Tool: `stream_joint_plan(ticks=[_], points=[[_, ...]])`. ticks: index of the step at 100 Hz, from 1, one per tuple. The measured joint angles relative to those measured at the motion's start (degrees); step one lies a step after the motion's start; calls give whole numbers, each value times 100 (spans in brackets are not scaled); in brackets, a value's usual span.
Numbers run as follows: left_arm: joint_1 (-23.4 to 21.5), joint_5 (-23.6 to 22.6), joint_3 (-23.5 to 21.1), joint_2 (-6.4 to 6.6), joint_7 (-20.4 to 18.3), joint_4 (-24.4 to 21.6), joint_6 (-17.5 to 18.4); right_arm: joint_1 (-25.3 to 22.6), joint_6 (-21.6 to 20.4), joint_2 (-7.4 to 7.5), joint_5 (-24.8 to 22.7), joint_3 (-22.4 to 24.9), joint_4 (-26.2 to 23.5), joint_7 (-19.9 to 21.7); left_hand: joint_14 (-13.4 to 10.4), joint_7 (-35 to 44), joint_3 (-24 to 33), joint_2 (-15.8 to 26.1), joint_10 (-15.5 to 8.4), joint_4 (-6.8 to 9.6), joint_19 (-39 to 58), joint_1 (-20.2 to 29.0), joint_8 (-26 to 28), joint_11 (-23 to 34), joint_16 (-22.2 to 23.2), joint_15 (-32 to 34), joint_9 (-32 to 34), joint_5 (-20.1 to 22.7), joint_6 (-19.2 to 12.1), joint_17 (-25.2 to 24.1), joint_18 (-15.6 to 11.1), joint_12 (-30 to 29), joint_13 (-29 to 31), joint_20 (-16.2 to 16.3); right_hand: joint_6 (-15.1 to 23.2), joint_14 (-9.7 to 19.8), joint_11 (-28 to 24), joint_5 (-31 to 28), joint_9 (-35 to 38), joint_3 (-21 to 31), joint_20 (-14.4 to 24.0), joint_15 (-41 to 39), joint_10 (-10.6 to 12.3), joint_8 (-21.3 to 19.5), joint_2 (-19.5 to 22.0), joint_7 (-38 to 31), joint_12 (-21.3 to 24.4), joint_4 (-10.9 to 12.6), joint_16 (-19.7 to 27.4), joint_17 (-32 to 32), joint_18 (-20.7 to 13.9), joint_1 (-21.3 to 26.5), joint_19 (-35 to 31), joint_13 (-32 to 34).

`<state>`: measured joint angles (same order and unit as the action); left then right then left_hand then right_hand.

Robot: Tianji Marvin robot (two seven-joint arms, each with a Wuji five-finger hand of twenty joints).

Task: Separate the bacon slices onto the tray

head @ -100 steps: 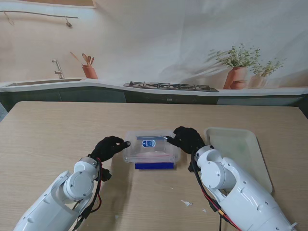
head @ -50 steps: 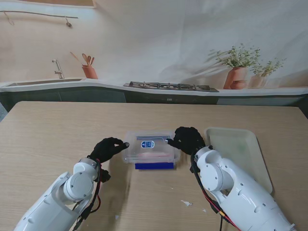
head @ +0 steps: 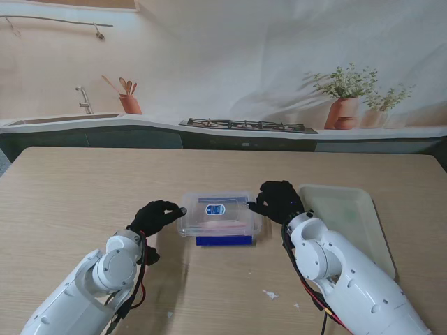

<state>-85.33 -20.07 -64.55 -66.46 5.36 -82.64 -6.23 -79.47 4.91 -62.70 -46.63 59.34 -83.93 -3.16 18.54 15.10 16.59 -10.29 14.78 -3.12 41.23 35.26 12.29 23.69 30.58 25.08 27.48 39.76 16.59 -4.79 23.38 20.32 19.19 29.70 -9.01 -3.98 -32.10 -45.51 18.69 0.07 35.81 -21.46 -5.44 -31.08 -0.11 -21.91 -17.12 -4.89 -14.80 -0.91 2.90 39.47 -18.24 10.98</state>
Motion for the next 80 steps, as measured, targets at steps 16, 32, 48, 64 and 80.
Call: stream_joint_plan(ticks=[16,32,48,64,80], points=[[0,-56,-9,0,16,0,-39,2,-5,22,53,-10,6,14,0,152,0,-4,-2,0,-2,0,64,51,0,0,-66,-90,-4,0,-1,0,0,1,-2,-49,0,0,1,-9,0,-56,0,1,-144,-2,0,0,-1,-1,2,0,-1,0],[1,-109,-36,0,16,-3,-95,13,-14,24,44,-28,13,12,0,335,-19,-139,-4,0,-5,-4,204,101,62,0,-139,-327,-7,0,-2,70,0,186,-2,-49,0,0,1,-9,0,-56,0,1,-145,-4,0,0,-18,-1,4,0,-3,0],[2,-156,-88,0,21,-20,-133,41,-107,21,47,-45,70,-76,0,566,-141,-289,-5,0,73,-114,357,219,146,55,-194,-542,-5,0,-2,220,0,312,-3,-50,0,-4,2,-8,0,-57,0,-46,-146,-69,0,0,-25,-2,4,0,-3,0],[9,-91,-143,-4,17,-70,-409,46,-154,19,64,-35,89,-89,24,812,-290,-363,-5,0,369,-160,555,364,343,237,-253,-712,87,1,-3,438,1,390,-3,-50,0,-68,2,3,0,-57,0,-66,-152,-142,0,0,-26,-2,6,67,-4,0],[65,383,-170,-25,-48,-78,-757,20,-201,14,117,14,68,-81,76,860,-341,-483,49,0,445,-161,613,402,351,291,-354,-784,193,3,-3,502,1,442,11,-50,0,-81,8,6,0,-58,0,-122,-153,-193,0,0,-33,-3,63,140,-4,0]])
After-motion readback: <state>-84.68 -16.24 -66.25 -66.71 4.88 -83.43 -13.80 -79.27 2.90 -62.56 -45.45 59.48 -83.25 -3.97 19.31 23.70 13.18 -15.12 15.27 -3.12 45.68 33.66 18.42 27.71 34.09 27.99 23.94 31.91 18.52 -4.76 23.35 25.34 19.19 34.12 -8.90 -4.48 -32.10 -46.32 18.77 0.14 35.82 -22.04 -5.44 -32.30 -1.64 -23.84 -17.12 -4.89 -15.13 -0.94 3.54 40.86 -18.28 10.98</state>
